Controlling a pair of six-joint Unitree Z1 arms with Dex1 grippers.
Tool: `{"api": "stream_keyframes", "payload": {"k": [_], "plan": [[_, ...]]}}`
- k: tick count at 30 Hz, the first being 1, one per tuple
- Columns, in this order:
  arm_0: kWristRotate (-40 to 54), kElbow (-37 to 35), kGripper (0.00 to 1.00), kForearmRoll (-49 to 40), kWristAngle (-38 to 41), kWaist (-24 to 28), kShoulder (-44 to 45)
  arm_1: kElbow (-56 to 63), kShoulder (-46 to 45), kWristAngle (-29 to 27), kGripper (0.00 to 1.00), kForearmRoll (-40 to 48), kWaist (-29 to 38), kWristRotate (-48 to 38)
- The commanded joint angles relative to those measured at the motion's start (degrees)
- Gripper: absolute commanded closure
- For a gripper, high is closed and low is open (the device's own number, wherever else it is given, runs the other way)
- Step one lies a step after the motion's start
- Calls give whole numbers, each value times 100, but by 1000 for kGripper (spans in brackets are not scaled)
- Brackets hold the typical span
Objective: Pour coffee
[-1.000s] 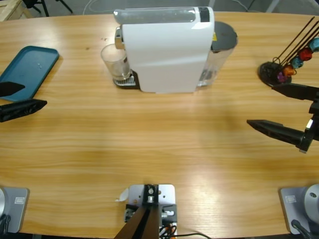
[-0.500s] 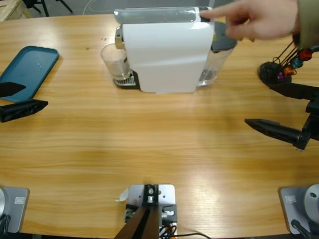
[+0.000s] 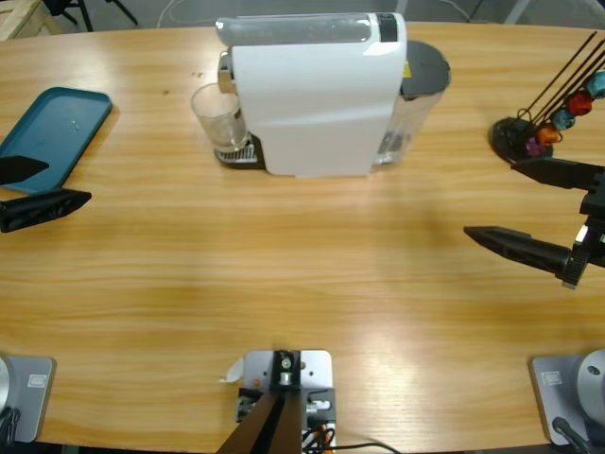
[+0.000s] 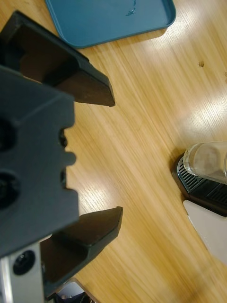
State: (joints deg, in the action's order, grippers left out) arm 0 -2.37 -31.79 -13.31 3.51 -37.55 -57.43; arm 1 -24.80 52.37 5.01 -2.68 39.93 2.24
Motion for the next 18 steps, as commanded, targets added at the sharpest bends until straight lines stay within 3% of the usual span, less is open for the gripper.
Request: {"api": "stream_keyframes", "payload": {"k": [1,10,18], "plan": [[61,111,74,-5,67,38,-181,213,154,84,0,60,33,2],[52,-38,50,-3,72,38,-149,156,221,-46,0,127,33,13],[56,-773,32,283,396,38,-566,77,564,-39,0,153,33,31]]}}
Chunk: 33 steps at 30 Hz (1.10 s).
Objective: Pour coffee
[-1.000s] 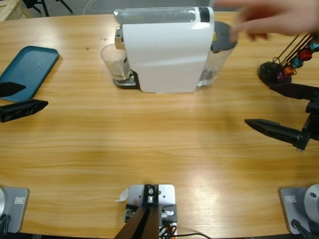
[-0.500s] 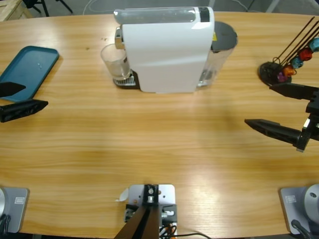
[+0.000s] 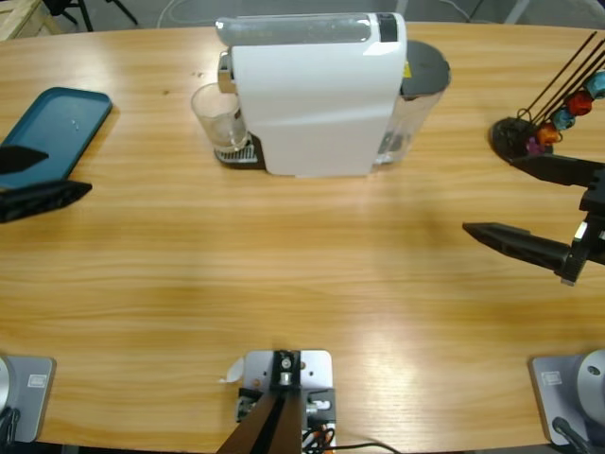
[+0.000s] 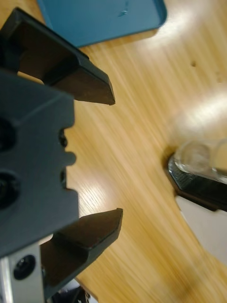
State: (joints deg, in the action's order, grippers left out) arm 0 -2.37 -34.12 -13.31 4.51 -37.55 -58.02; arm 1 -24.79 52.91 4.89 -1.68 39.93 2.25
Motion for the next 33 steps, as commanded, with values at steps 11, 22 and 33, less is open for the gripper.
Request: {"api": "stream_keyframes", "payload": {"k": [11,22,33], "plan": [[838,-323,0,1714,581,38,-2632,124,383,14,0,142,33,38],[1151,-323,9,3398,672,38,-3843,141,278,39,0,150,33,38],[1124,-408,9,4409,806,38,-4678,159,158,21,0,150,33,38]]}}
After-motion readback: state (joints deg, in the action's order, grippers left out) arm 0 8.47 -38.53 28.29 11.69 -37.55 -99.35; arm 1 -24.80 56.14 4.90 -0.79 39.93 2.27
